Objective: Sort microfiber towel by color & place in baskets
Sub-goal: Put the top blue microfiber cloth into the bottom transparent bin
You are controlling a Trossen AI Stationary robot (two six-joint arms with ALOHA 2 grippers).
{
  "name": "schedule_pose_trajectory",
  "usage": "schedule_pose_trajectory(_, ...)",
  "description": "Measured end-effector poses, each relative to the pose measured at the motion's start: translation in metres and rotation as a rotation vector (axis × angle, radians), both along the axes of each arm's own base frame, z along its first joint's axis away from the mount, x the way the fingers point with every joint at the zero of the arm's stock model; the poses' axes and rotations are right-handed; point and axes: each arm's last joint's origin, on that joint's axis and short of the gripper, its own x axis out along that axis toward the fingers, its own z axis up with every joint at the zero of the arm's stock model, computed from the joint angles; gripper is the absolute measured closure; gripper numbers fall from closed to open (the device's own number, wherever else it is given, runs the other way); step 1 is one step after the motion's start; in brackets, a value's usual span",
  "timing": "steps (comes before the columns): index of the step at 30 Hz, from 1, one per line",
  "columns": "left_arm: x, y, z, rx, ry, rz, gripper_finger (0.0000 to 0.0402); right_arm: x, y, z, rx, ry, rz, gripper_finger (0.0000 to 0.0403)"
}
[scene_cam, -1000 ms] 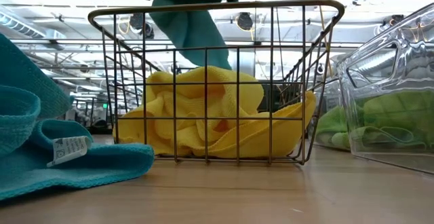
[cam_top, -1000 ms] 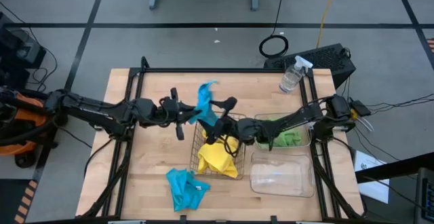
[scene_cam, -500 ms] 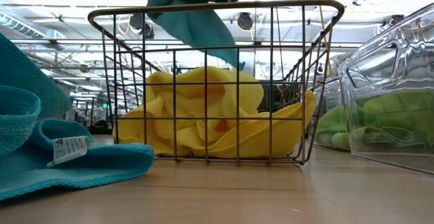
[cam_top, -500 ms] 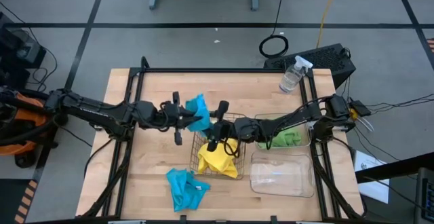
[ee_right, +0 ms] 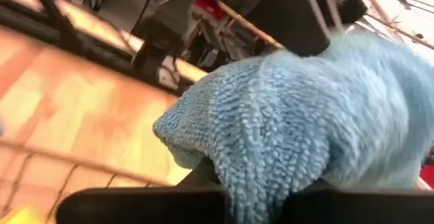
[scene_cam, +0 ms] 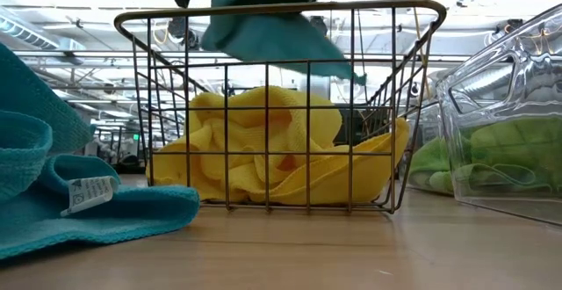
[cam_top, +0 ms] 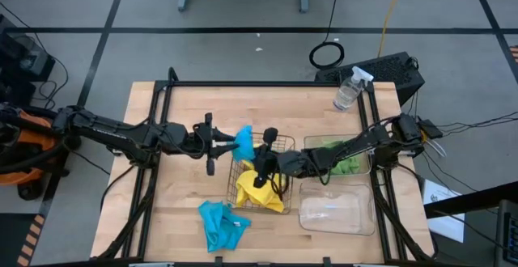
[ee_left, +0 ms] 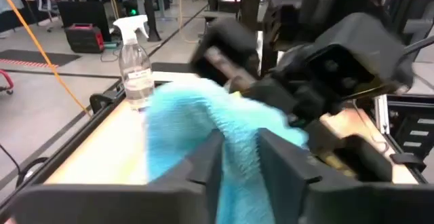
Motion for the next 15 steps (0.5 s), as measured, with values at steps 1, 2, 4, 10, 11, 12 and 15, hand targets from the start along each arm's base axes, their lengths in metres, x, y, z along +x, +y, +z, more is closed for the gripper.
schedule_pose_trajectory(1,0.0,-0.001,0.0,0.001,0.005,-0.004,0.0285,-0.003,0.003,0.002,-0.003,0.013,0.0,0.0392)
schedule_pose_trajectory(2,-0.001,-0.002,-0.001,0.003,0.013,-0.002,0.0266,-0.007,0.006,0.005,-0.005,0.022,-0.005,0.0395)
schedule_pose_trajectory(4,-0.001,-0.004,-0.003,0.009,0.03,0.005,0.0227,-0.015,0.011,0.012,0.005,0.038,-0.016,0.0397)
schedule_pose_trajectory(10,-0.004,-0.016,-0.005,0.016,0.047,-0.038,0.0136,-0.043,0.026,0.033,0.091,0.059,-0.024,0.0395)
schedule_pose_trajectory(11,-0.004,-0.019,-0.004,0.015,0.043,-0.052,0.0127,-0.048,0.028,0.037,0.118,0.053,-0.016,0.0395)
schedule_pose_trajectory(12,-0.004,-0.022,-0.004,0.014,0.037,-0.067,0.0119,-0.052,0.031,0.041,0.145,0.048,-0.004,0.0395)
schedule_pose_trajectory(15,-0.002,-0.035,-0.004,0.007,0.008,-0.117,0.0104,-0.062,0.041,0.045,0.235,0.059,0.068,0.0395)
